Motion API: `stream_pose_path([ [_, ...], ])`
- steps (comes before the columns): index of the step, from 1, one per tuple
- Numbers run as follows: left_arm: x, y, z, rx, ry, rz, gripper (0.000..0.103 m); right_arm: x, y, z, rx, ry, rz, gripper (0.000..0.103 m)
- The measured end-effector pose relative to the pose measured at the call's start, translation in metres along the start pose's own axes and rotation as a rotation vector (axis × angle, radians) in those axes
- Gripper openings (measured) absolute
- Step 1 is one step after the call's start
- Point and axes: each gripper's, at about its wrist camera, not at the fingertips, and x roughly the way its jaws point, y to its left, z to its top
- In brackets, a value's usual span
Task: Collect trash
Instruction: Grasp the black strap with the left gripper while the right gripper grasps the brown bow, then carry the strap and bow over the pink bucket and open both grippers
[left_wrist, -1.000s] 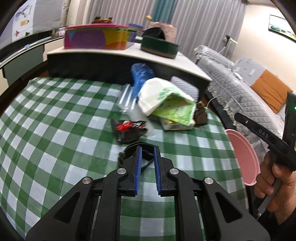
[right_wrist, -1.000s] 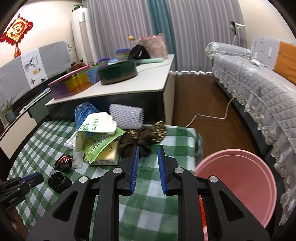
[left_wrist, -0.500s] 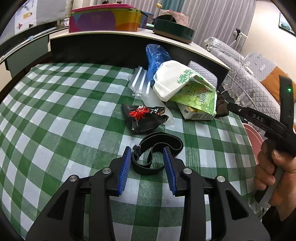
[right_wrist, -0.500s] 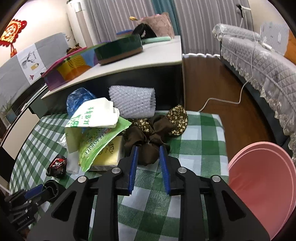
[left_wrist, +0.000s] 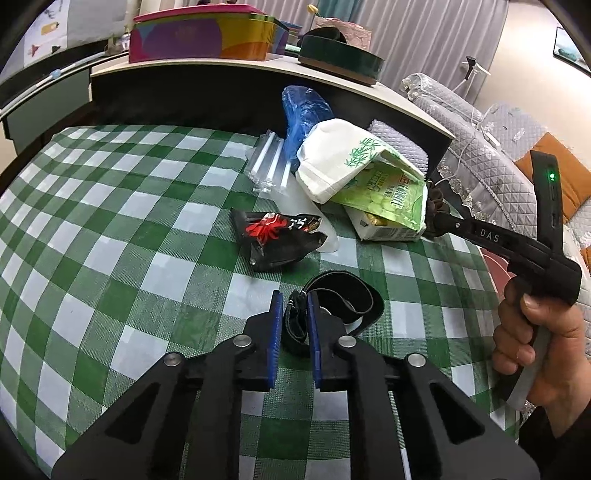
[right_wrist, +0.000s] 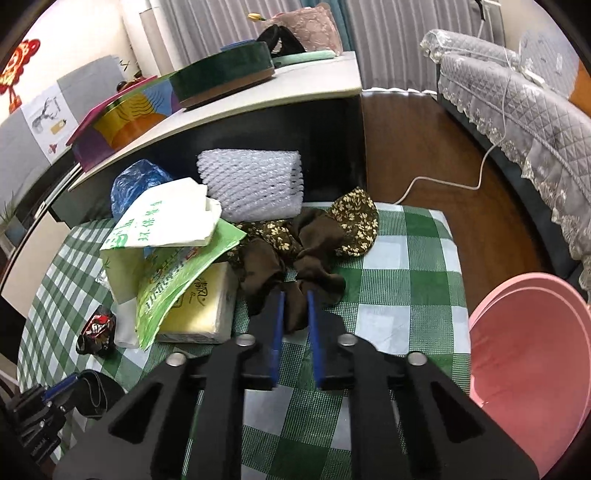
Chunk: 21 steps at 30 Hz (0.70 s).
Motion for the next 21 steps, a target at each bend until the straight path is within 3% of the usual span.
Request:
stream_pose_path([
  [21, -0.030, -0.034, -0.001, 0.044, -0.078, -0.044, 0.011, -0.106, -0.008, -0.003, -0.064, -0.131, -0.028, 0.005],
])
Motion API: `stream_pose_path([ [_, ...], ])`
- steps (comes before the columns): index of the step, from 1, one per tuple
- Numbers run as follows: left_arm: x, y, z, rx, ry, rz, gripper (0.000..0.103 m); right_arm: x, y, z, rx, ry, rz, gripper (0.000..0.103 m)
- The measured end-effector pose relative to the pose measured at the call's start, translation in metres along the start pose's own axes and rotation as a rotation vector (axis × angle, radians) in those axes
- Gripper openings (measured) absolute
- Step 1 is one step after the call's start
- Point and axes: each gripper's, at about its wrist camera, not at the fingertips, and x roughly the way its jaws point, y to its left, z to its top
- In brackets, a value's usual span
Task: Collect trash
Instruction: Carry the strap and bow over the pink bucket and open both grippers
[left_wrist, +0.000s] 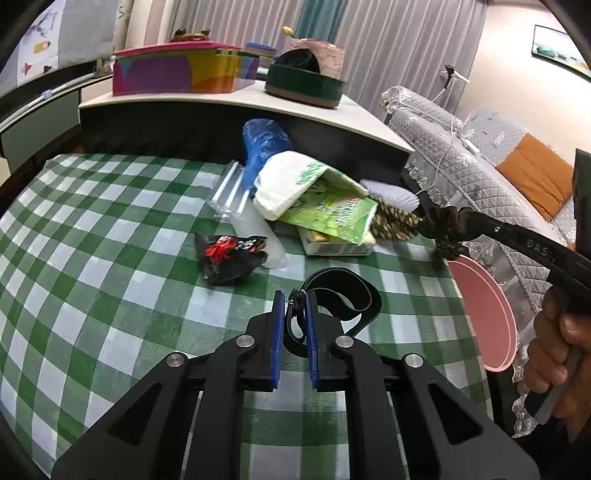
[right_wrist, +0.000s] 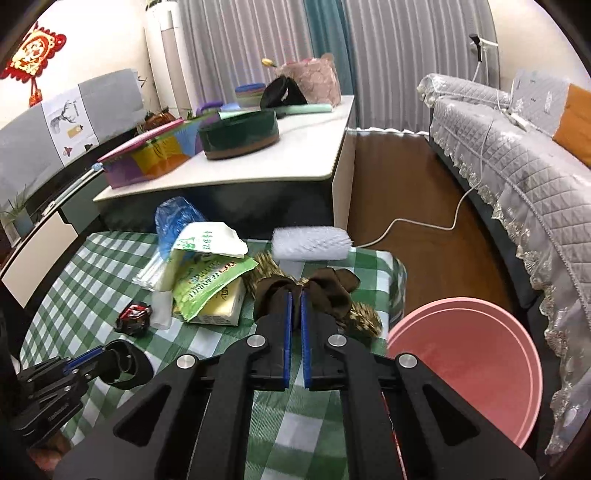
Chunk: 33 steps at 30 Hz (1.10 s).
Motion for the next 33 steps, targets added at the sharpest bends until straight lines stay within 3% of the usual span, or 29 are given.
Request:
stream_pose_path([
  [14, -0.016, -0.027, 0.002, 0.025, -0.033, -0.051, 0.011, -0.064, -0.004, -0.002, -0.024, -0.076, -0.001, 0.005],
  [33, -0.018, -0.060, 0.002, 0.065, -0.044, -0.100, 0.011, -0.103, -0.025, -0.006, -0.010, -0.117, -0.050, 0.005],
])
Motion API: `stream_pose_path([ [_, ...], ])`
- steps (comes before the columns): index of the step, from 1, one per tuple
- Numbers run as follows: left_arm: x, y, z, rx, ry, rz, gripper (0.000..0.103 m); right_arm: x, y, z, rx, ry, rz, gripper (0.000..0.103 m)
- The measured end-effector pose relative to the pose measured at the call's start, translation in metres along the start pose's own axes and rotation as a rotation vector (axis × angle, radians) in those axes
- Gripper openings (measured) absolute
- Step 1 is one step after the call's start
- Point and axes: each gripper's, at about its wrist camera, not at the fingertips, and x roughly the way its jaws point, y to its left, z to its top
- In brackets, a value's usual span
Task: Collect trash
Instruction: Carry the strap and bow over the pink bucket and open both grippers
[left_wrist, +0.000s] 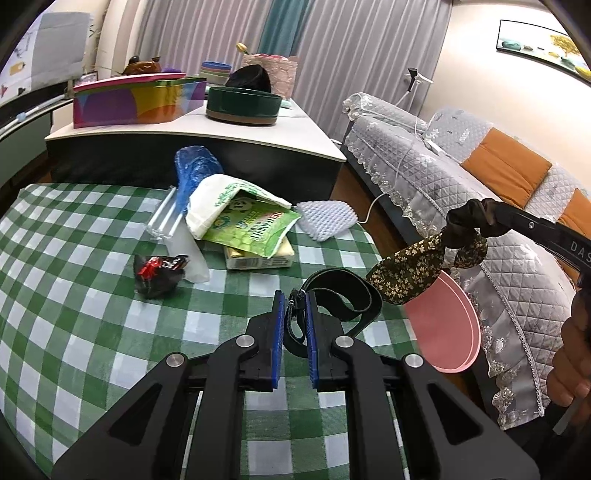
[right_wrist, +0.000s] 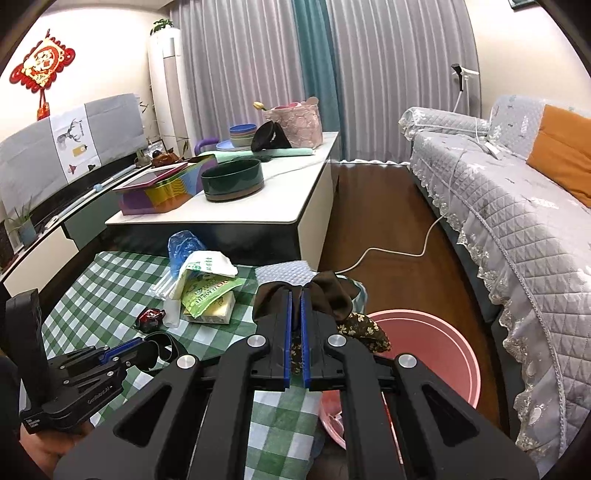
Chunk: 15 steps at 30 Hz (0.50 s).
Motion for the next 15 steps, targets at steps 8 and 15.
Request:
stream_pose_path([
  [8, 0.005, -0.020, 0.000, 0.032, -0.002, -0.026, 0.011, -0.010, -0.020, -0.003, 0.026, -0.017, -0.047, 0.005],
  [15, 0.010, -0.042, 0.000, 0.058, 0.009, -0.066, 0.011, -0.017, -0.043, -0.006, 0.054, -0.028, -0.100, 0.005],
])
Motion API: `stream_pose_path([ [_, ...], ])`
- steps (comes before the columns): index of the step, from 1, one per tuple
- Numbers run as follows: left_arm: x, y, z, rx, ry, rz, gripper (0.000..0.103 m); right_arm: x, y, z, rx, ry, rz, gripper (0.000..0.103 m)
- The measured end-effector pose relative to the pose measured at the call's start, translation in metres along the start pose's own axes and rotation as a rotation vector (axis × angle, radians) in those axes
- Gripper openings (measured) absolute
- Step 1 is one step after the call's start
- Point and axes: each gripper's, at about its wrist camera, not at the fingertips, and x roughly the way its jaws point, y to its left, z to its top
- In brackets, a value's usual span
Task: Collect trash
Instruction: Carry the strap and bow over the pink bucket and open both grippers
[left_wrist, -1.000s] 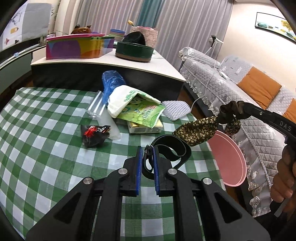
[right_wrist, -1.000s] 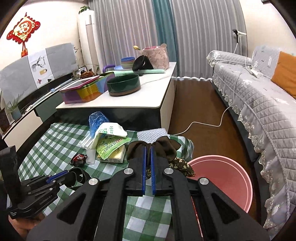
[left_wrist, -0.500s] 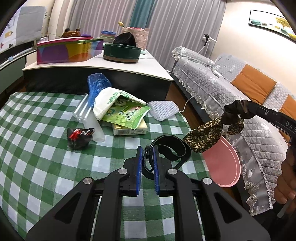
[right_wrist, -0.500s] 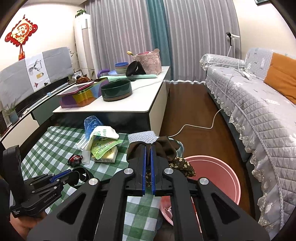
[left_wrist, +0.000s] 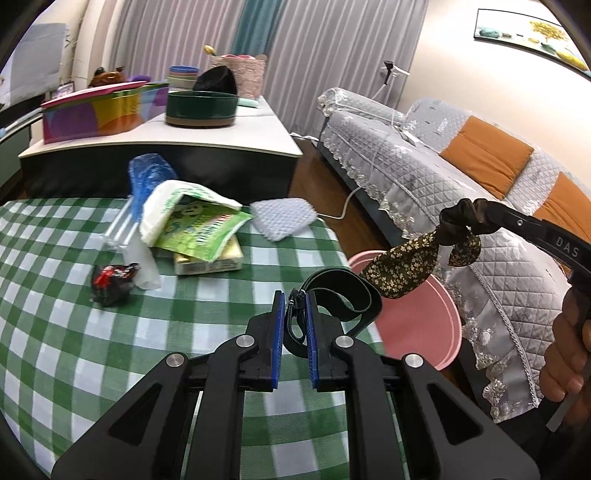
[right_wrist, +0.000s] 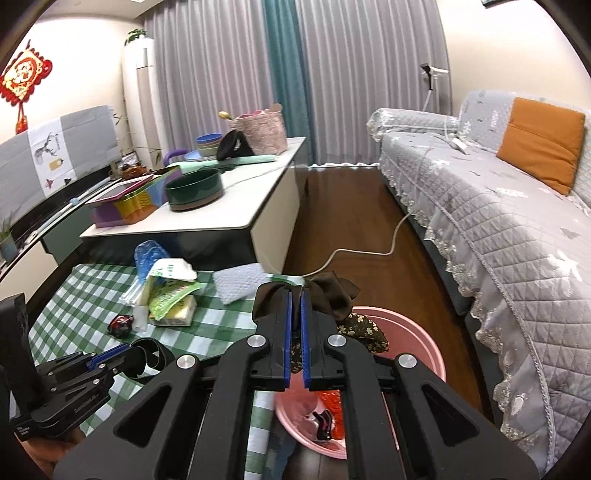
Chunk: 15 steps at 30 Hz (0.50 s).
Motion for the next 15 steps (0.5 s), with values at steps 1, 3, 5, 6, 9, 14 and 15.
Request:
stream_pose_path([
  [1, 0.001, -0.004, 0.001, 0.007, 0.002, -0.005, 0.011, -0.001, -0.003, 0.000, 0.004, -0.001, -0.005, 0.005],
  [3, 0.005, -0.013, 0.002, 0.027, 0.009, -0.015, 0.011, -0.002, -0.012, 0.000, 0.015, -0.003, -0.019, 0.005],
  [5, 0.009, -0.020, 0.005, 0.034, 0.012, -0.028, 0.011, -0.003, -0.020, 0.000, 0.028, -0.005, -0.032, 0.005],
  [6, 0.011, -0.025, 0.007, 0.038, 0.013, -0.035, 0.011, -0.004, -0.025, 0.000, 0.037, -0.007, -0.037, 0.005],
  [9, 0.019, -0.040, 0.011, 0.053, 0.021, -0.059, 0.011, -0.007, -0.037, 0.000, 0.062, -0.011, -0.054, 0.005],
  [14, 0.036, -0.063, 0.016, 0.081, 0.032, -0.092, 0.011, -0.008, -0.054, 0.002, 0.083, -0.016, -0.087, 0.005],
  [15, 0.041, -0.069, 0.016, 0.088, 0.036, -0.099, 0.011, -0.007, -0.057, 0.003, 0.084, -0.017, -0.095, 0.005],
])
